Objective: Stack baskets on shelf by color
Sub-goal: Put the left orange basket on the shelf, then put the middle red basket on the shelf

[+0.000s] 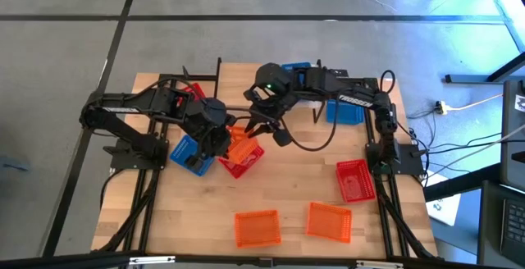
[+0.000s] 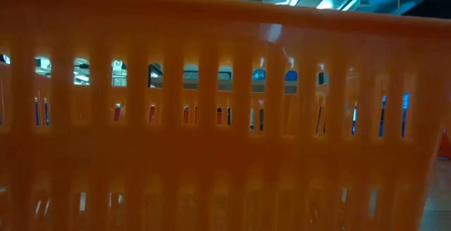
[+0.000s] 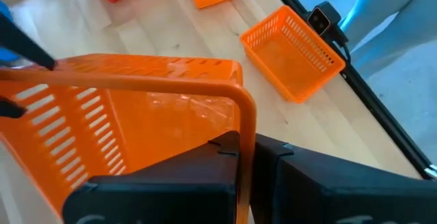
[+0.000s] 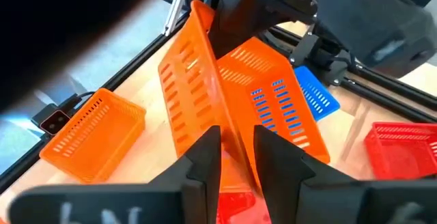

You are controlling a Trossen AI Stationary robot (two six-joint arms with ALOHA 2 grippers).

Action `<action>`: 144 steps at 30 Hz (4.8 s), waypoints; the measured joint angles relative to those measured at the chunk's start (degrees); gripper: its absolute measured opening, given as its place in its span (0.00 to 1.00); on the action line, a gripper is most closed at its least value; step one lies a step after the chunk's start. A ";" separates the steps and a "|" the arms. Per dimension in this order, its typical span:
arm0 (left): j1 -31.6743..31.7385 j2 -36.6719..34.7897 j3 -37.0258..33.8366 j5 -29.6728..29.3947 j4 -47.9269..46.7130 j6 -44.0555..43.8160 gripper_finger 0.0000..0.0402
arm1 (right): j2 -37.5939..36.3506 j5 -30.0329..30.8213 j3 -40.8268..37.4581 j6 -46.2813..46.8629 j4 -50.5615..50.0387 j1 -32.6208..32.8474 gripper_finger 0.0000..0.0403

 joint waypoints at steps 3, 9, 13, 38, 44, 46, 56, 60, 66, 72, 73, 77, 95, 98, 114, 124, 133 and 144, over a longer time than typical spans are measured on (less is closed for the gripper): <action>0.00 0.00 0.00 -0.05 0.01 0.00 0.00 | 0.20 -0.62 0.00 -0.07 -0.12 0.00 0.21; -0.02 0.00 -0.02 -1.04 0.00 0.02 0.00 | 0.63 -1.77 0.00 -0.20 -0.72 -0.02 0.21; -0.02 0.00 -0.02 -1.58 0.08 0.04 0.00 | 0.63 -1.79 0.00 -0.25 -1.08 -0.02 0.19; 0.13 0.28 -0.13 -8.40 3.31 -0.79 0.15 | 0.49 -3.89 0.00 -0.28 -3.34 -0.61 0.01; 0.09 1.32 -0.04 -9.21 3.67 0.96 0.23 | 0.59 -2.38 0.04 -0.31 -4.36 -1.22 0.01; 0.04 1.49 -0.07 -10.13 4.02 2.00 0.23 | 0.62 -1.47 0.66 -0.28 -6.15 -1.80 0.01; -0.04 -1.46 0.00 -18.44 5.60 4.98 0.23 | 0.67 -0.32 0.83 -1.84 -9.25 -2.49 0.01; -0.04 -2.46 0.03 -19.25 6.97 6.55 0.23 | 0.69 0.47 0.83 -1.72 -9.70 -2.53 0.00; -0.49 -5.55 0.04 -24.91 8.39 9.04 0.23 | 0.80 9.59 0.74 -1.69 -11.47 -2.29 0.00; -1.88 -8.24 0.15 -32.39 10.99 9.03 0.23 | 0.65 25.07 1.40 -0.23 -10.69 -2.38 0.00; -1.90 -8.86 0.23 -32.93 11.82 9.03 0.23 | 0.65 27.65 1.40 -0.16 -10.29 -2.38 0.00; -2.14 -10.38 0.19 -33.68 11.91 6.44 0.23 | 0.60 34.72 1.01 -0.06 -9.23 -3.34 0.00; -2.21 -11.21 0.00 -33.49 10.34 2.97 0.23 | 0.50 31.71 -12.18 -3.03 -5.26 -14.25 0.00; -2.21 -11.21 0.00 -33.45 10.34 2.97 0.23 | 0.37 31.75 -13.98 -3.24 -4.94 -14.29 0.00; -2.21 -11.21 0.00 -33.40 10.34 2.97 0.23 | 0.59 31.75 -14.34 -3.25 -8.65 -14.27 0.21; -2.21 -11.19 0.00 -33.40 10.36 2.97 0.23 | 0.59 31.82 -12.35 -3.26 -8.82 -13.96 0.24; -2.16 -11.17 0.00 -33.40 10.33 -1.62 0.23 | 0.54 31.93 -1.37 -3.11 -15.38 -12.29 0.24; -1.66 -10.32 -3.06 -33.24 -3.26 -38.29 0.23 | -6.02 26.00 2.14 -0.23 -19.24 -5.66 0.24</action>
